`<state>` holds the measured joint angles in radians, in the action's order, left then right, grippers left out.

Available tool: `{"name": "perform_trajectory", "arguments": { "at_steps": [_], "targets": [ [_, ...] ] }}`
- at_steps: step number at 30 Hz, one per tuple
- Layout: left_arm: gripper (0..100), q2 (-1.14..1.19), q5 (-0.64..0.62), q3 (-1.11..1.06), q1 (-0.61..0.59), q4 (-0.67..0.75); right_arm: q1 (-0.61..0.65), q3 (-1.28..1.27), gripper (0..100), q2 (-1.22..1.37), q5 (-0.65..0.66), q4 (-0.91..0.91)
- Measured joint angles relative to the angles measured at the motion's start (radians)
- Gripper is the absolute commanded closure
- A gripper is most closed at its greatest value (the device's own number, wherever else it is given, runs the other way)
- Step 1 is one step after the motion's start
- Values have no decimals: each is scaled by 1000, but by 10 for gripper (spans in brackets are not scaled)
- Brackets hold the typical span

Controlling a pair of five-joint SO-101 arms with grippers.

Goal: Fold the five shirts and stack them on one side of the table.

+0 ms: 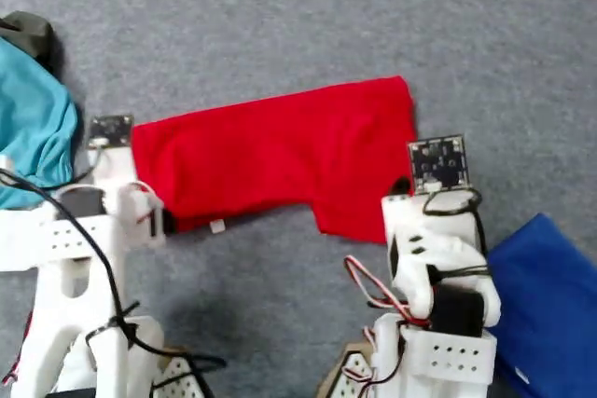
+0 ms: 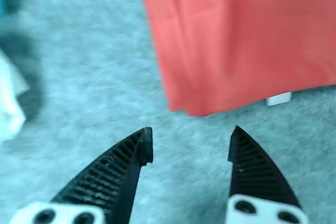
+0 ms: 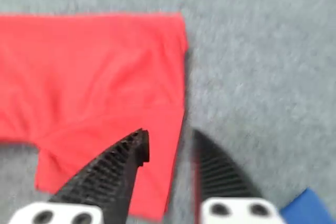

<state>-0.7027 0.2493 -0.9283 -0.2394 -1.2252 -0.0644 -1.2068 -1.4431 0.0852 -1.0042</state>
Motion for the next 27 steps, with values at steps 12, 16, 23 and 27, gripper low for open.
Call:
{"name": "perform_trajectory", "arguments": {
  "at_steps": [12,16,23,27],
  "targets": [
    [981,0,-149,302,-37,32,17,173,993,347,-2,245],
    [981,23,-288,302,64,201,15,373,993,629,-40,255],
    [980,285,-396,285,160,503,15,786,993,1214,-92,255],
    [980,477,-399,302,160,582,21,1010,993,1505,-118,255]
  ]
}}
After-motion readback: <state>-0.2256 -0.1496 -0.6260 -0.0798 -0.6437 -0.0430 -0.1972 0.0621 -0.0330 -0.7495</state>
